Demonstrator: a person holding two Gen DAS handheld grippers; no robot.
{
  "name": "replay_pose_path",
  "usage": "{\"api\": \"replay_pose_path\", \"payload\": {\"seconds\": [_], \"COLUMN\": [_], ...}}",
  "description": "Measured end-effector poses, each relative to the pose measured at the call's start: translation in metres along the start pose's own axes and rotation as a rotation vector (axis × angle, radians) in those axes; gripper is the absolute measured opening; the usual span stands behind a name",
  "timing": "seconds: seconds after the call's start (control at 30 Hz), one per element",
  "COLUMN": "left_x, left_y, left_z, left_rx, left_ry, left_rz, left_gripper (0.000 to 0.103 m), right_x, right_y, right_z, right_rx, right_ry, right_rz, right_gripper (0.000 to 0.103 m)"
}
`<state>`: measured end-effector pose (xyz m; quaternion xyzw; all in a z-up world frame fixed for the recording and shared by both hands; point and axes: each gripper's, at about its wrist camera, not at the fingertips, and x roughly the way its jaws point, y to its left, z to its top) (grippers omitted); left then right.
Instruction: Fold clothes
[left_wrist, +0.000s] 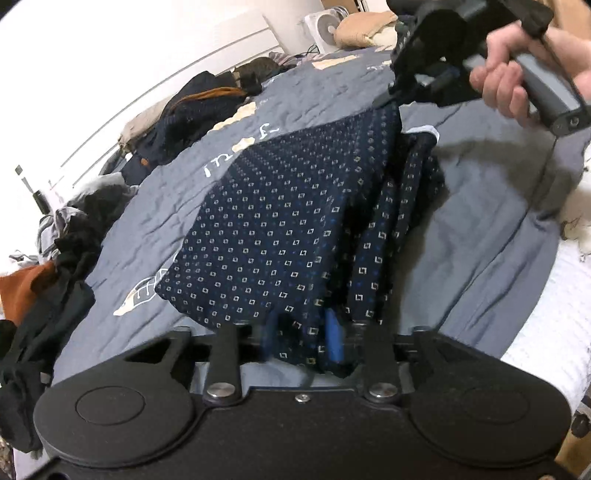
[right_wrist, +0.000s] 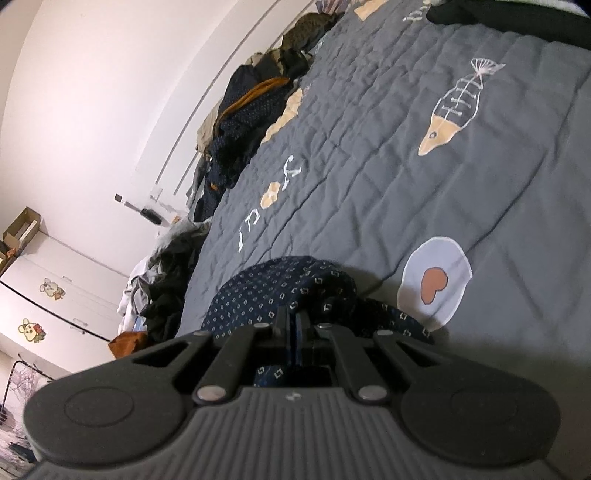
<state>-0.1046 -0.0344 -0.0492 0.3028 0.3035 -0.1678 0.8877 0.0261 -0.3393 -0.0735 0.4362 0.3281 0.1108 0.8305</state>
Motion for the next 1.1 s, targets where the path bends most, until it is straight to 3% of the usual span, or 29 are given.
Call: {"api": "replay_pose_path", "payload": {"seconds": [0.17, 0.27, 0.33, 0.4, 0.43, 0.47, 0.6, 0.63, 0.67, 0.73, 0.83, 1.03, 1.1], "left_x": [-0.015, -0.013, -0.006, -0.002, 0.000, 0.000, -0.012, -0.018, -0.021, -0.026, -0.022, 0.003, 0.004], "left_y": [-0.027, -0.040, -0.046, -0.046, -0.047, -0.048, -0.028, -0.023, -0.020, -0.018, -0.028, -0.050, -0.048], "left_z": [-0.001, -0.004, -0.008, -0.011, -0.013, -0.014, -0.004, -0.002, -0.001, 0.002, 0.005, -0.006, -0.005], "left_rx": [0.289, 0.394, 0.425, 0.346, 0.346, 0.360, 0.229, 0.194, 0.175, 0.142, 0.189, 0.299, 0.284], "left_ry": [-0.103, -0.093, -0.028, 0.023, 0.039, 0.036, 0.010, -0.012, -0.030, -0.065, -0.088, -0.025, -0.021], "left_rz": [0.322, 0.381, 0.298, 0.145, 0.116, 0.126, 0.076, 0.056, 0.044, 0.024, 0.057, 0.102, 0.101], "left_gripper": [0.005, 0.005, 0.005, 0.005, 0.006, 0.008, 0.011, 0.021, 0.038, 0.053, 0.053, 0.053, 0.041], "right_x": [-0.006, -0.009, -0.010, -0.008, -0.007, -0.006, -0.006, -0.006, -0.007, -0.007, -0.008, -0.005, -0.002], "right_y": [0.001, 0.001, 0.000, -0.002, -0.003, -0.005, -0.006, -0.007, -0.007, -0.007, -0.007, -0.009, -0.007], "right_z": [0.002, 0.003, 0.004, 0.006, 0.007, 0.007, 0.009, 0.010, 0.010, 0.011, 0.013, 0.013, 0.012], "right_rx": [0.003, 0.009, 0.013, 0.025, 0.032, 0.037, 0.036, 0.034, 0.032, 0.028, 0.022, 0.021, 0.016], "right_ry": [-0.036, -0.042, -0.045, -0.030, -0.021, -0.010, 0.013, 0.017, 0.022, 0.031, 0.044, 0.077, 0.084], "right_rz": [0.010, 0.016, 0.019, 0.015, 0.012, 0.008, -0.001, -0.003, -0.005, -0.009, -0.014, -0.017, -0.011], "right_gripper": [0.002, 0.002, 0.002, 0.002, 0.002, 0.002, 0.002, 0.003, 0.003, 0.004, 0.006, 0.007, 0.008]}}
